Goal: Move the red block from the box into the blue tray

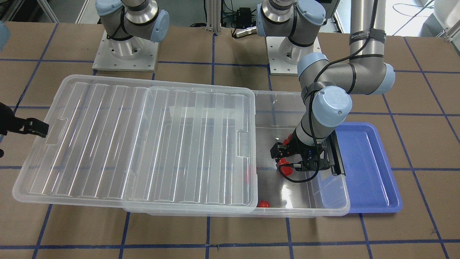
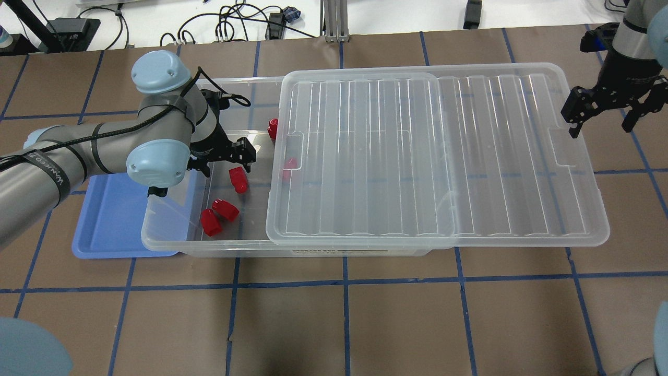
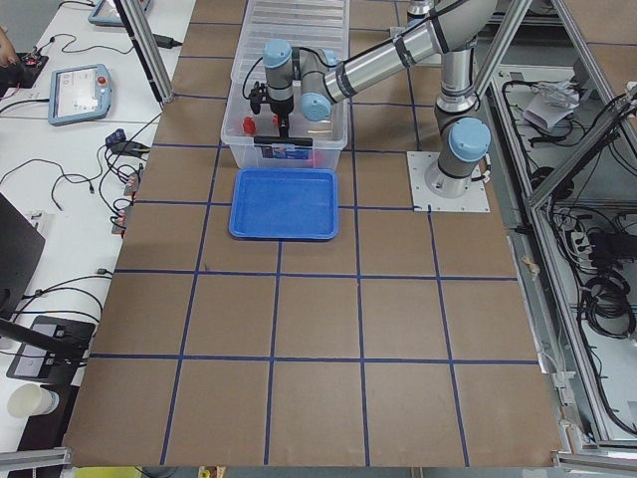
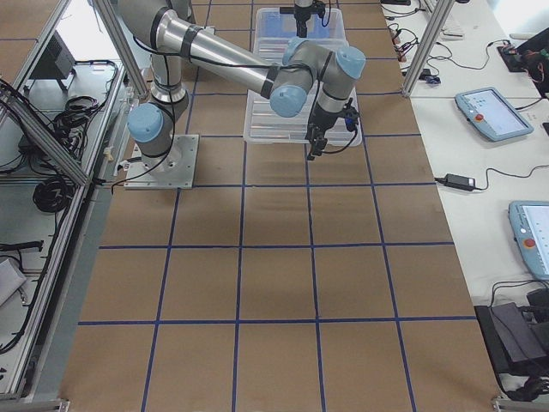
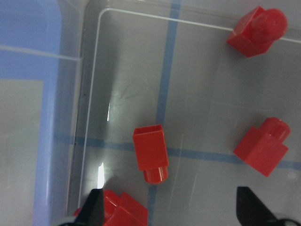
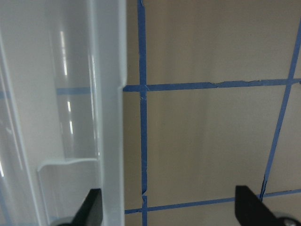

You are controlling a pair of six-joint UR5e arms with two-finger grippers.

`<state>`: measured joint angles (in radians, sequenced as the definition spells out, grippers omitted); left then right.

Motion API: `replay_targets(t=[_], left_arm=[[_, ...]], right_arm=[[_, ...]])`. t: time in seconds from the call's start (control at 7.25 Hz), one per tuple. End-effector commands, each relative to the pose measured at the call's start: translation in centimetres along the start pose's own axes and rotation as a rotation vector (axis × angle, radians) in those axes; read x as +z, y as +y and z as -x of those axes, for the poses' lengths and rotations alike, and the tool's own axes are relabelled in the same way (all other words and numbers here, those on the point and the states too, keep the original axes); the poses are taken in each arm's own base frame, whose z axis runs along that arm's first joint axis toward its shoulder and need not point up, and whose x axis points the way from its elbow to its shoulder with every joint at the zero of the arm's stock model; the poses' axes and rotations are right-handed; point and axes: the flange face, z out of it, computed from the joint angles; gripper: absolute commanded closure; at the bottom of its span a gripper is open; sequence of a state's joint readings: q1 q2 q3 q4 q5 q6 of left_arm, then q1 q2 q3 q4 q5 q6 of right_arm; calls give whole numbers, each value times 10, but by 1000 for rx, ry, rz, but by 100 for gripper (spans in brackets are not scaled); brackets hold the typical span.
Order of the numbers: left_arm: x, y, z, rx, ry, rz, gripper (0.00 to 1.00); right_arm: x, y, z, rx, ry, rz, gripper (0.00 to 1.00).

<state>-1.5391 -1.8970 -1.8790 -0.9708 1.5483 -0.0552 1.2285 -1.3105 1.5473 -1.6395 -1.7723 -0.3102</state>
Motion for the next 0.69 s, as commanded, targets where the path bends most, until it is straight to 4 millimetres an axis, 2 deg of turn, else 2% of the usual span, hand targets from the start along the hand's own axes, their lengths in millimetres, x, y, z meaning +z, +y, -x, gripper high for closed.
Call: replay_targets(t=[0.0,0.28,0.41,0.55], left_arm=[[26,3,1,-33,17,45,0],[43,-9,-1,-34,30,-4,3],[47,-10,-1,-36,30,-5,18],[47,-10,0,-37,30,-6,50]], right_arm=[[-37,20,1,14,6,-75,0],[-62,37,2,27,20,-124,0],[-69,42,4,28,9,-144,0],[-69,42,6,26,-6,-148,0]])
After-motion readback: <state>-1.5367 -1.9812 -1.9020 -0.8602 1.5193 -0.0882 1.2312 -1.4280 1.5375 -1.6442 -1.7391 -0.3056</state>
